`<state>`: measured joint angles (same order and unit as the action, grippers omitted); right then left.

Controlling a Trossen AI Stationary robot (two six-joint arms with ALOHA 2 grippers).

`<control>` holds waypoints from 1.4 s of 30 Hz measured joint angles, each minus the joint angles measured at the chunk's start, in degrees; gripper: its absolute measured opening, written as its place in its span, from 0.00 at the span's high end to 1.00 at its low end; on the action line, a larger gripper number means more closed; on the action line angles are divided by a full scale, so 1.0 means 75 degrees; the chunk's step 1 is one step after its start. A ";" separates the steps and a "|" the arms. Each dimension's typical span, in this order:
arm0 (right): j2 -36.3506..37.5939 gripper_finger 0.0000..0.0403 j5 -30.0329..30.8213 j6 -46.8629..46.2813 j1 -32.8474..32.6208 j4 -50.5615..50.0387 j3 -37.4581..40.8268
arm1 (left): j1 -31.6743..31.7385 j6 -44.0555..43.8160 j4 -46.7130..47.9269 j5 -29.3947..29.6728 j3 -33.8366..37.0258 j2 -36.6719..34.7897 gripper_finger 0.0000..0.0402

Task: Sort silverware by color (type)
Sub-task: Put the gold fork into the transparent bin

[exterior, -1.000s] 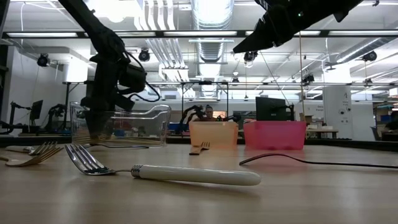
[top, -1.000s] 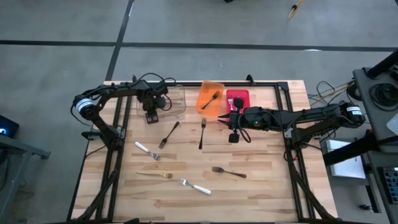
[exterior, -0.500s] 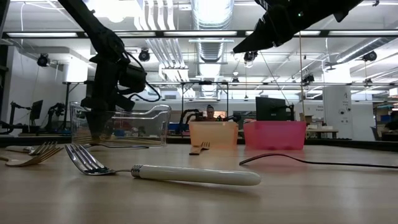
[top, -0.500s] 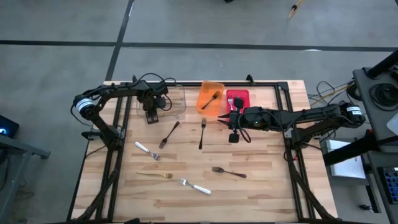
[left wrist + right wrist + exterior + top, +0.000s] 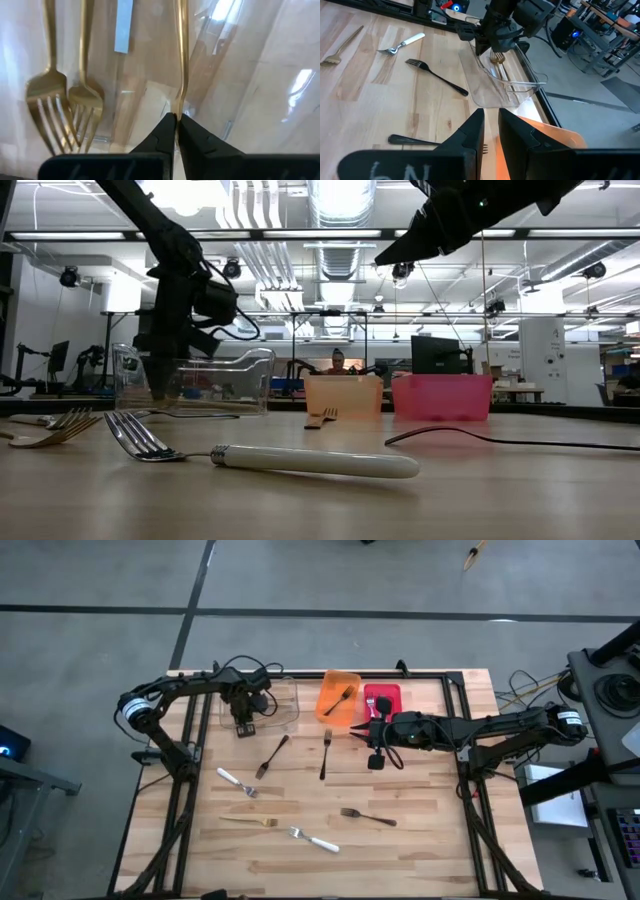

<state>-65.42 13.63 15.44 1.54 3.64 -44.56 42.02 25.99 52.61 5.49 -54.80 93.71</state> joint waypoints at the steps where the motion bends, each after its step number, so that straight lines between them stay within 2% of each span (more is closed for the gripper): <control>1: -0.0001 0.88 0.0000 0.0000 0.0000 0.0000 0.0000 | 0.0000 0.0056 0.0055 -0.0007 -0.0059 0.0000 1.00; 3: -0.0001 0.88 0.0000 0.0000 0.0000 0.0000 0.0000 | 0.0022 0.0205 0.0194 -0.0156 -0.0204 0.0000 1.00; 10: 0.0002 0.88 0.0000 0.0000 0.0000 0.0000 0.0000 | 0.0371 0.0738 0.0611 -0.1591 -0.0461 0.0000 1.00; 24: 0.0000 0.88 0.0000 0.0000 0.0000 0.0000 0.0000 | 0.0959 0.0680 0.0713 -0.1619 -0.0478 -0.0003 1.00; 42: -0.0001 0.88 0.0000 0.0017 0.0000 0.0003 0.0000 | 0.1014 0.0499 0.0587 -0.1605 -0.0478 -0.0003 1.00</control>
<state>-65.43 13.63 15.57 1.54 3.66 -44.56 49.63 29.73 57.01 -6.55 -58.39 93.69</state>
